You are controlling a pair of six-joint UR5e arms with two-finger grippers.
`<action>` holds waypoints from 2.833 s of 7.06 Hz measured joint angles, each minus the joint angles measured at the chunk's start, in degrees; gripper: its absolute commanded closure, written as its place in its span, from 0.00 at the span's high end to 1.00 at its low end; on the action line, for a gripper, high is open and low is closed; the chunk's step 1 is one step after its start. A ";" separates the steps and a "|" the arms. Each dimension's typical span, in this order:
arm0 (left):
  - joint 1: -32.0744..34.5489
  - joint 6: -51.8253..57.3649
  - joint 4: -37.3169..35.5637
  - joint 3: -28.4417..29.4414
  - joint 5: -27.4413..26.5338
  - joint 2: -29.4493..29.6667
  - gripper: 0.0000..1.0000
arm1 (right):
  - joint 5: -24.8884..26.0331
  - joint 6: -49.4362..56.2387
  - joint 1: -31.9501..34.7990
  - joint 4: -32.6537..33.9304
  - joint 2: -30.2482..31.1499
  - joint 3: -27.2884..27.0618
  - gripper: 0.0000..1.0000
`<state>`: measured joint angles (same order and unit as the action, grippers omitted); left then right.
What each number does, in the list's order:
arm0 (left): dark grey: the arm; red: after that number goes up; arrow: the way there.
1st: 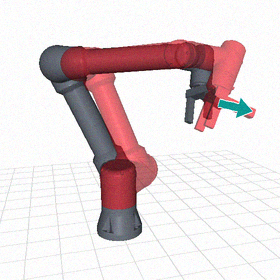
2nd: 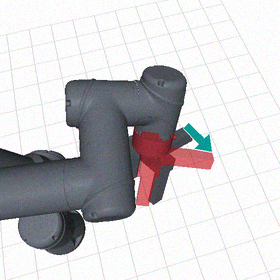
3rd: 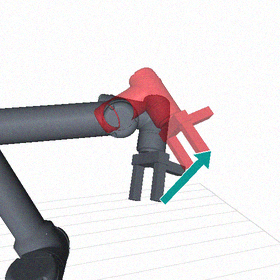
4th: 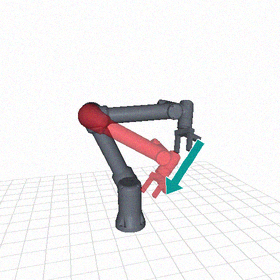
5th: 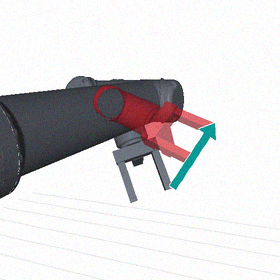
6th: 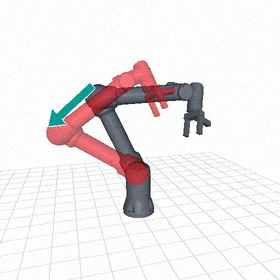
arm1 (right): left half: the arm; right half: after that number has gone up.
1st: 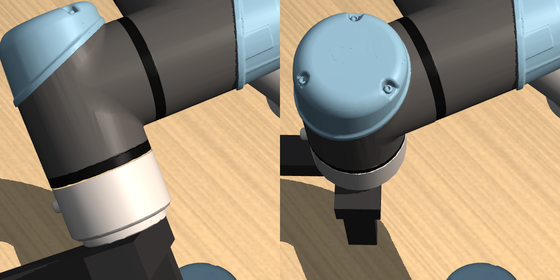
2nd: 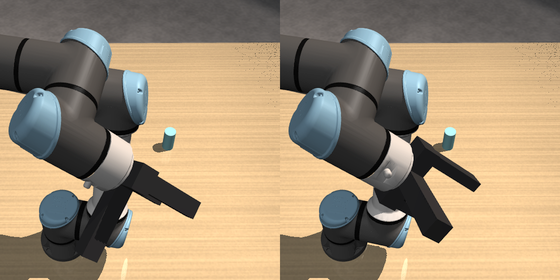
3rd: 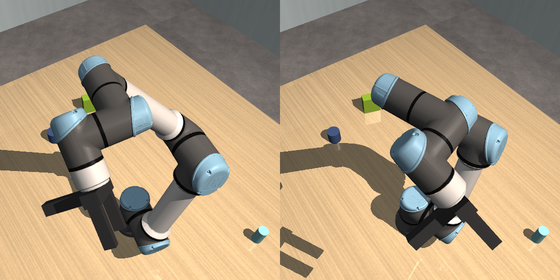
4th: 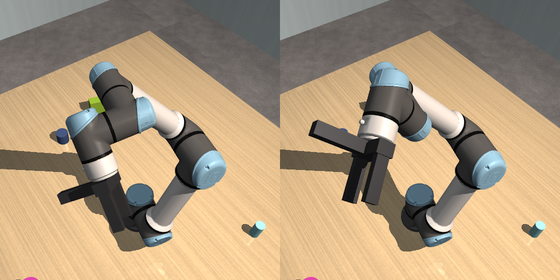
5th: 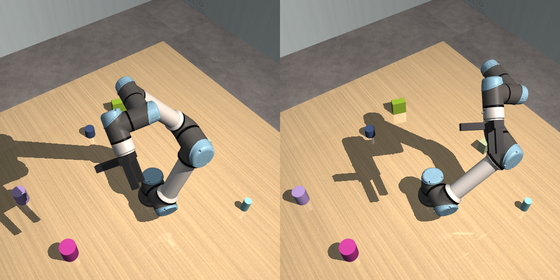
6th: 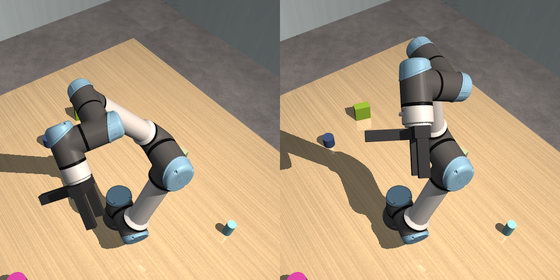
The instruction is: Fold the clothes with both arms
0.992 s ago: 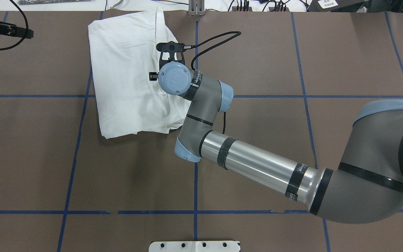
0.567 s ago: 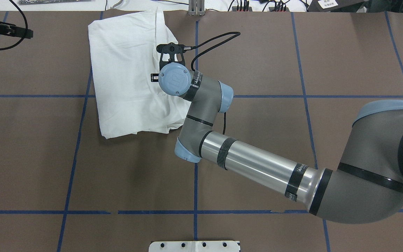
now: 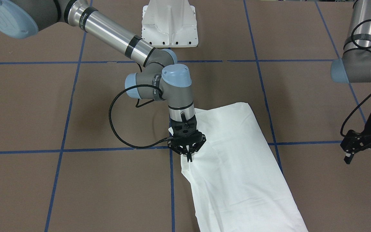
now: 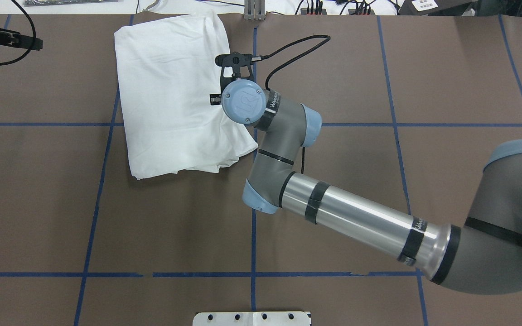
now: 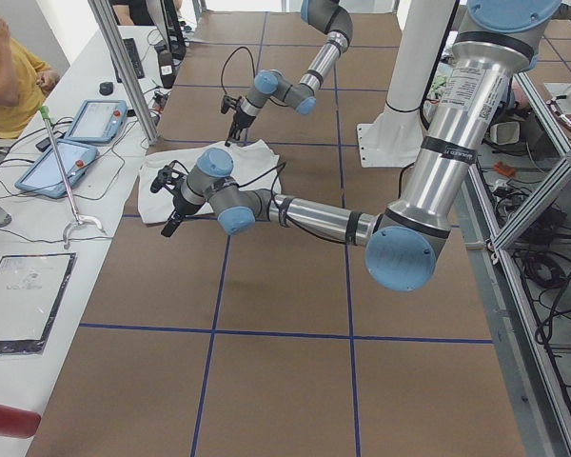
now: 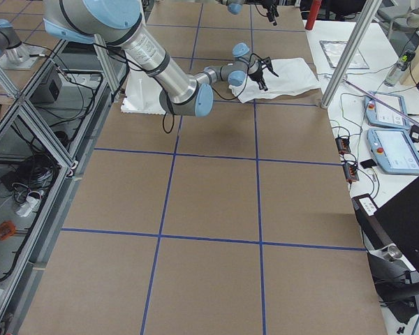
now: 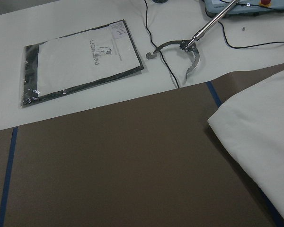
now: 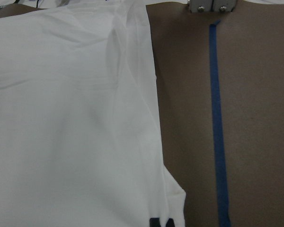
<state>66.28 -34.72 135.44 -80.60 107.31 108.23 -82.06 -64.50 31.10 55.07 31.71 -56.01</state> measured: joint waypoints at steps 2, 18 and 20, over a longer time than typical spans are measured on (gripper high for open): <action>-0.10 0.00 0.00 0.02 0.02 -0.01 1.00 | 1.56 -0.42 0.05 2.52 4.55 -5.58 1.00; -0.27 0.00 0.26 0.26 3.61 -0.23 1.00 | 1.79 -43.18 -10.31 25.25 4.97 -17.42 0.04; -0.27 0.00 0.27 0.25 3.62 -0.28 1.00 | 2.79 -43.38 -10.48 25.29 5.02 -17.09 0.00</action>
<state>66.01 -34.72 135.70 -80.34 110.93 107.94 -79.27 -107.89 20.61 80.36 36.73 -73.10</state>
